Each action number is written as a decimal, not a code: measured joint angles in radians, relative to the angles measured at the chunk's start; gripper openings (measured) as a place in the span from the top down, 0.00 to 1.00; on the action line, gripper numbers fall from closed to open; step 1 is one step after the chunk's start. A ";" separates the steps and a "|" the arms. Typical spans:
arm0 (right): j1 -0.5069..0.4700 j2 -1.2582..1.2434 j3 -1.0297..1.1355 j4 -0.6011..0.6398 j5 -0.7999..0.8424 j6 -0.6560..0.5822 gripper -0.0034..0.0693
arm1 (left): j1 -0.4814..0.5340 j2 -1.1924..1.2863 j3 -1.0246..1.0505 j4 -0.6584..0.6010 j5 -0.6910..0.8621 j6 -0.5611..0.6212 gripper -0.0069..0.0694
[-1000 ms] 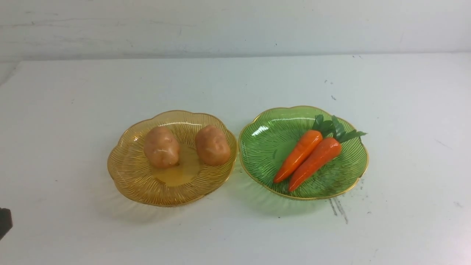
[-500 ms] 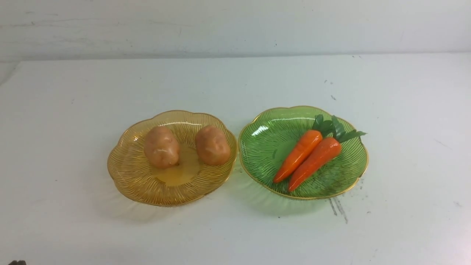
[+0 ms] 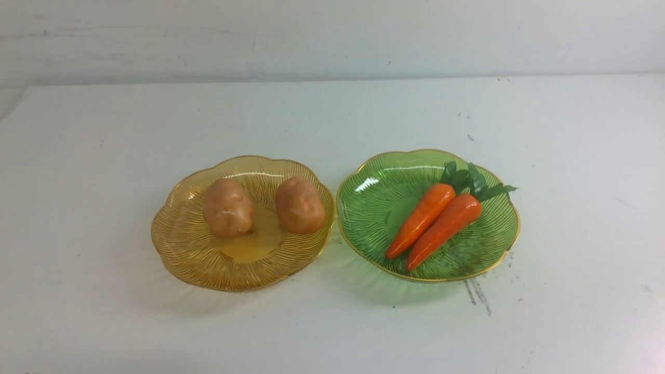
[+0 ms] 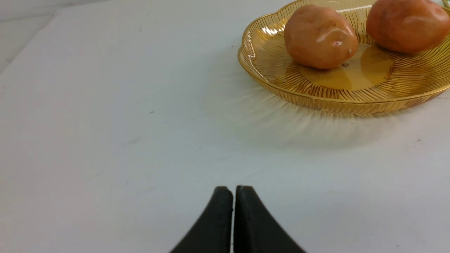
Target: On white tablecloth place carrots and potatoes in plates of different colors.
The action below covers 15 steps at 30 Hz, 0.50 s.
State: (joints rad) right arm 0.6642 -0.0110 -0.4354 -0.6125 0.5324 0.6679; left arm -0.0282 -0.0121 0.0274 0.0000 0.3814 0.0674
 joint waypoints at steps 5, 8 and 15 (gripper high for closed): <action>0.000 0.000 0.000 0.000 0.000 0.000 0.97 | 0.000 0.000 0.000 0.000 0.000 0.000 0.91; 0.000 0.000 0.000 0.002 0.000 0.000 0.97 | 0.000 0.000 0.000 0.000 0.000 0.000 0.91; 0.000 0.000 0.000 0.190 -0.043 -0.137 0.97 | 0.000 0.000 0.000 0.000 0.000 0.000 0.91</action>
State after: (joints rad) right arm 0.6642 -0.0110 -0.4354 -0.4230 0.4895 0.5307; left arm -0.0282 -0.0121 0.0274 0.0000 0.3814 0.0674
